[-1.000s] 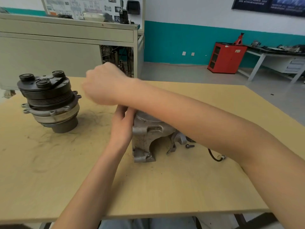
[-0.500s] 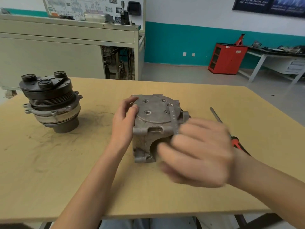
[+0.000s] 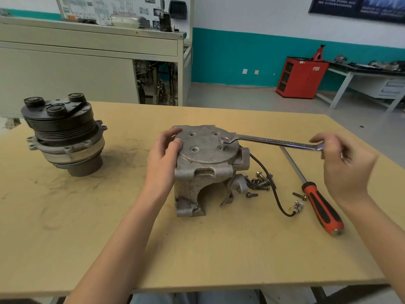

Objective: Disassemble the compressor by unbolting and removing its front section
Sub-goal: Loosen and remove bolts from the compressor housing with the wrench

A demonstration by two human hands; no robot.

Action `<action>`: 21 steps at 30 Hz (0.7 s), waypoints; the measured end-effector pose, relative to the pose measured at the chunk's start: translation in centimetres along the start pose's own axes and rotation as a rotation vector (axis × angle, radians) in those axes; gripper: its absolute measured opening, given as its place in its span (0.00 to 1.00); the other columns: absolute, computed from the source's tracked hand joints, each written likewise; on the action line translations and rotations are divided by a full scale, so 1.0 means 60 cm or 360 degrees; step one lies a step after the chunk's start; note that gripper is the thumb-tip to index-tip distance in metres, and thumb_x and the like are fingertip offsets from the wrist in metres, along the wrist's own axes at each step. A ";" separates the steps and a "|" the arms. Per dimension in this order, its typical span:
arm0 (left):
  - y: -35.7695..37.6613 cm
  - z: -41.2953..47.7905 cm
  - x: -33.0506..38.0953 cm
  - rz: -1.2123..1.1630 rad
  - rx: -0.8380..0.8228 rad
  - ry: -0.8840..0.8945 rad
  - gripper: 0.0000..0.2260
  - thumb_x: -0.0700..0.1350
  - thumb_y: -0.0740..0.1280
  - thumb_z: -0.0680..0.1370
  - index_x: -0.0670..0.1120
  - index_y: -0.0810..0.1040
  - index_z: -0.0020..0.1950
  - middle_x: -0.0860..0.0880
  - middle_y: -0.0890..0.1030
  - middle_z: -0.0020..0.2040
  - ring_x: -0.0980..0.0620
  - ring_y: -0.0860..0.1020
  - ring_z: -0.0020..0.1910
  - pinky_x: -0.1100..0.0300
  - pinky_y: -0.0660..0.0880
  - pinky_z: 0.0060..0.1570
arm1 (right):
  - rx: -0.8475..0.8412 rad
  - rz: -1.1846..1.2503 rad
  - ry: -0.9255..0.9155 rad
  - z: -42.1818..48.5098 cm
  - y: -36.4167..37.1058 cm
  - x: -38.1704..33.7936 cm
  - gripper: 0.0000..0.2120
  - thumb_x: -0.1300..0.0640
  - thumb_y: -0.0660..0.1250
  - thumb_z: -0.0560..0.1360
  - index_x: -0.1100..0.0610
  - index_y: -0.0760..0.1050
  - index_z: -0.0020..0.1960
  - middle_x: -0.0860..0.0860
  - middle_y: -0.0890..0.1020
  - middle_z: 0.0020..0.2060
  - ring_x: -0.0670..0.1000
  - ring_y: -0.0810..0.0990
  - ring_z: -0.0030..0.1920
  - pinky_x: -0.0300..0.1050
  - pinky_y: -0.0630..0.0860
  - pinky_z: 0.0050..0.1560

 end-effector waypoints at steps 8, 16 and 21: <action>0.000 0.005 -0.005 -0.0014 -0.0004 0.0003 0.12 0.43 0.59 0.82 0.51 0.76 0.62 0.56 0.78 0.51 0.60 0.78 0.46 0.68 0.75 0.40 | -0.0525 -0.0113 0.0441 0.095 0.162 0.085 0.12 0.59 0.57 0.78 0.65 0.72 0.41 0.59 0.73 0.31 0.48 0.66 0.32 0.44 0.59 0.34; -0.002 0.005 -0.006 -0.0001 -0.0003 -0.0012 0.12 0.42 0.60 0.82 0.51 0.76 0.62 0.53 0.78 0.56 0.53 0.78 0.53 0.61 0.74 0.47 | -0.1493 -0.0460 -0.0132 0.163 0.410 -0.037 0.12 0.52 0.53 0.81 0.54 0.71 0.44 0.48 0.73 0.33 0.52 0.71 0.37 0.44 0.64 0.35; -0.001 0.004 -0.003 0.0058 0.0003 0.0021 0.11 0.43 0.60 0.81 0.52 0.76 0.61 0.51 0.79 0.59 0.49 0.76 0.61 0.46 0.72 0.63 | -0.1660 -0.0719 -0.0706 0.135 0.477 -0.176 0.12 0.52 0.52 0.80 0.53 0.73 0.55 0.52 0.75 0.45 0.54 0.72 0.45 0.46 0.63 0.39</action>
Point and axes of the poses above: each hand's wrist, its own z-axis towards the middle knuckle, its own y-axis out of the palm, x = y × z, the point moved 6 cm from there along z, towards the middle knuckle
